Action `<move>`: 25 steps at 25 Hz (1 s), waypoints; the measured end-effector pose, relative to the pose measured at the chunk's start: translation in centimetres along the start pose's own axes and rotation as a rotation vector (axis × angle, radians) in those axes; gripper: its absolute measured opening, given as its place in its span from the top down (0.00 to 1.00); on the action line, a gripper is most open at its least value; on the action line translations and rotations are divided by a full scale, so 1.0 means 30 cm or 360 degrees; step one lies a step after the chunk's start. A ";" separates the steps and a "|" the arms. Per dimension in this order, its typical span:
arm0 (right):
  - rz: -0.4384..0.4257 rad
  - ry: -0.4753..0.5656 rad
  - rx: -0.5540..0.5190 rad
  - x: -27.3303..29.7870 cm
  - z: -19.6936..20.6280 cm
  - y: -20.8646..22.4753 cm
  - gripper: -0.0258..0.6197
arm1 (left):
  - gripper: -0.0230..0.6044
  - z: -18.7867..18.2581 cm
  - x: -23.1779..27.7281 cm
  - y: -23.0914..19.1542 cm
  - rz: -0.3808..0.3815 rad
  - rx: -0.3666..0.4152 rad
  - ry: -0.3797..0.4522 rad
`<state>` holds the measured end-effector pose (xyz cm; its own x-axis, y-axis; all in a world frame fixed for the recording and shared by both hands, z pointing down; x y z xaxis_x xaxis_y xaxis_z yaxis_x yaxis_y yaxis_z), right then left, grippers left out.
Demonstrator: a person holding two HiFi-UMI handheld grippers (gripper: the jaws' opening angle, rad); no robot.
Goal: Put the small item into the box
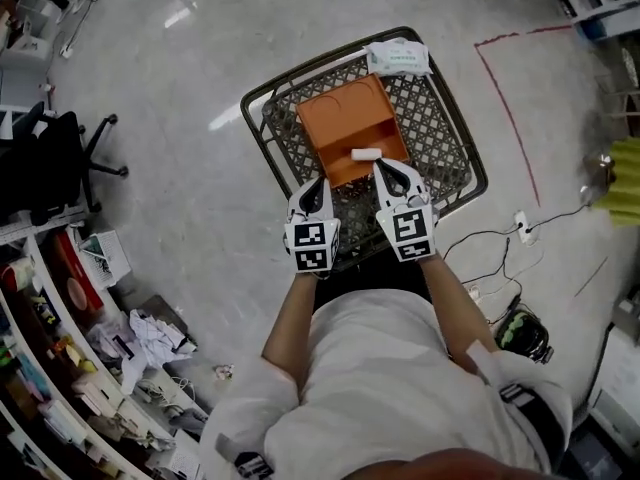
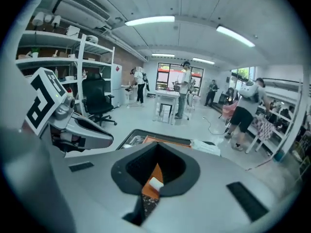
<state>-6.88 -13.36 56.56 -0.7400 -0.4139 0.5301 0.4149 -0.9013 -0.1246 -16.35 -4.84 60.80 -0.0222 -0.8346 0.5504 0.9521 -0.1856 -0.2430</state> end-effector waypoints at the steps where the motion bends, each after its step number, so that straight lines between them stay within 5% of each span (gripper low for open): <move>1: 0.0026 0.0034 0.0006 -0.029 -0.013 -0.007 0.96 | 0.95 -0.011 -0.018 0.009 0.0008 0.0014 0.0019; 11: 0.0099 0.0333 0.0010 -0.285 -0.136 -0.016 0.96 | 0.95 -0.121 -0.176 0.174 0.0046 0.0133 0.0198; 25: 0.0136 0.0724 -0.0005 -0.704 -0.214 0.087 0.96 | 0.95 -0.241 -0.398 0.498 -0.0073 0.0165 0.0571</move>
<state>6.43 -7.80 39.66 -0.8605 -0.5002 0.0963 0.4835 -0.8616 -0.1547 -4.07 -1.40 44.81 -0.1536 -0.9586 0.2396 0.9730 -0.1890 -0.1322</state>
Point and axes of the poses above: the fingertips, and each gripper's own axes: x forward along the fingers, y to its right, z out of its underside, the point moved 3 cm from there along -x, backward along the fingers
